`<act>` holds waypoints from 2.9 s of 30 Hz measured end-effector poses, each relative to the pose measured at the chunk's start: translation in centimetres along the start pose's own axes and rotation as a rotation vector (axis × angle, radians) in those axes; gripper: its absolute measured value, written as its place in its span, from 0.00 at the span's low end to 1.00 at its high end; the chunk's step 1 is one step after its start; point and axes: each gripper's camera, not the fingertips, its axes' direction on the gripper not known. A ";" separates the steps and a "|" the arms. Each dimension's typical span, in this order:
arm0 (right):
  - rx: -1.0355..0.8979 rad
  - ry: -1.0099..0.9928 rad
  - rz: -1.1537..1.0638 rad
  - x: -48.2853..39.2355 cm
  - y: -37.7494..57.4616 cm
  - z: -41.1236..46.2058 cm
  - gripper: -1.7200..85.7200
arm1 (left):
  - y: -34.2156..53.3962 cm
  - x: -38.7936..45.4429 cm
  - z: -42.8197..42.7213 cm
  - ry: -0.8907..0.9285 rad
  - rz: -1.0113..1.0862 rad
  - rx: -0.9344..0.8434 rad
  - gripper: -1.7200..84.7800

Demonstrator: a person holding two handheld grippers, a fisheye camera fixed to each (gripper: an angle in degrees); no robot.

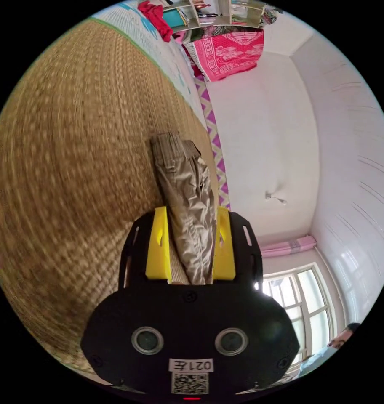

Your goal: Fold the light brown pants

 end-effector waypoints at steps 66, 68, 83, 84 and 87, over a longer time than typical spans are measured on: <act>-0.050 0.086 0.369 18.7 23.1 22.8 0.02 | 10.9 55.3 57.0 -0.471 0.994 -0.665 0.01; -0.042 0.018 0.400 20.6 24.4 23.5 0.02 | 11.9 53.8 55.9 -0.459 1.086 -0.637 0.02; 0.082 -0.477 0.833 36.0 38.1 28.1 0.17 | 9.3 33.3 45.5 -0.277 0.697 -0.707 0.21; 0.084 -0.488 0.847 36.5 38.3 28.5 0.17 | 9.5 32.5 45.6 -0.288 0.689 -0.709 0.21; 0.081 -0.529 0.897 38.8 39.4 29.7 0.17 | 11.8 28.3 47.2 -0.212 0.633 -0.808 0.19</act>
